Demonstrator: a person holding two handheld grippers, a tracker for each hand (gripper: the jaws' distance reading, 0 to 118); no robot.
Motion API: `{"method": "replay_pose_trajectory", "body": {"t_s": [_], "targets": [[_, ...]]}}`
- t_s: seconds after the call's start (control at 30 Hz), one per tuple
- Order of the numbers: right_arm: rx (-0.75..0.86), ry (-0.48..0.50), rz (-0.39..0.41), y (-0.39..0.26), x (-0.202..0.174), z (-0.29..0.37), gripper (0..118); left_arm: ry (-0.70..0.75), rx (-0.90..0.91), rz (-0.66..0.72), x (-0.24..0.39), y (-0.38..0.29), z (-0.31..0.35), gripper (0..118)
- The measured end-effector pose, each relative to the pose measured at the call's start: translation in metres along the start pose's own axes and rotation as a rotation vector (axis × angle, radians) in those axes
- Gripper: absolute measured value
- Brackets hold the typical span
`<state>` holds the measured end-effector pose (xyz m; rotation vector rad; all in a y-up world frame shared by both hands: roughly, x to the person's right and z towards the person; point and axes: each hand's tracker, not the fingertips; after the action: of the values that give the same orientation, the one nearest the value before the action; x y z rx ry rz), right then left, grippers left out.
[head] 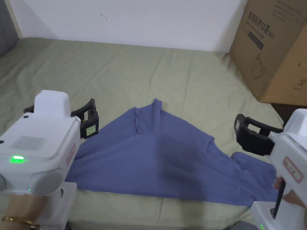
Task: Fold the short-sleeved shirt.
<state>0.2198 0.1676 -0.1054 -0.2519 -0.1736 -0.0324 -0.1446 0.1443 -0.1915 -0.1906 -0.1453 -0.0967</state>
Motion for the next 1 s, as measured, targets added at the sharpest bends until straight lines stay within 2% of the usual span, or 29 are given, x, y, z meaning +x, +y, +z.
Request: {"method": "replay_pose_trajectory", "body": {"t_s": [0.03, 0.13, 0.17, 0.2, 0.53, 0.6, 0.63, 0.67, 0.77, 0.8, 0.93, 1.0], "targets": [[0.003, 0.012, -0.007, -0.002, -0.004, 0.001, 65, -0.012, -0.007, 0.002, 0.003, -0.002, 0.002, 29], [0.024, 0.025, -0.018, -0.008, -0.013, 0.004, 44, -0.012, 0.013, 0.012, 0.009, -0.009, 0.008, 16], [0.030, 0.020, -0.013, -0.009, -0.015, 0.004, 17, -0.006, 0.014, 0.007, 0.011, -0.010, 0.009, 0], [0.036, 0.018, -0.013, -0.011, -0.016, 0.002, 1, 0.003, 0.012, -0.003, 0.014, -0.010, 0.009, 0], [0.032, 0.031, -0.027, -0.012, -0.014, -0.001, 0, -0.016, -0.029, 0.071, 0.002, -0.012, 0.002, 0], [0.030, 0.031, -0.028, -0.013, -0.015, -0.001, 0, 0.006, -0.060, 0.120, -0.010, -0.010, -0.003, 0], [0.027, 0.032, -0.028, -0.014, -0.014, -0.001, 0, 0.014, -0.115, 0.152, -0.019, -0.007, -0.006, 5], [0.023, 0.032, -0.029, -0.016, -0.013, -0.002, 0, 0.020, -0.181, 0.186, -0.030, -0.005, -0.012, 22], [0.010, 0.026, -0.030, -0.020, -0.013, -0.004, 0, 0.028, -0.308, 0.307, -0.069, -0.009, -0.026, 108], [0.003, 0.026, -0.033, -0.021, -0.012, -0.005, 0, 0.044, -0.372, 0.320, -0.080, -0.012, -0.031, 118], [-0.028, 0.020, -0.021, -0.027, -0.009, -0.013, 0, 0.052, -0.547, 0.345, -0.119, -0.041, -0.046, 118], [-0.041, 0.016, -0.021, -0.027, -0.012, -0.014, 0, 0.097, -0.645, 0.303, -0.130, -0.062, -0.056, 118]]}}
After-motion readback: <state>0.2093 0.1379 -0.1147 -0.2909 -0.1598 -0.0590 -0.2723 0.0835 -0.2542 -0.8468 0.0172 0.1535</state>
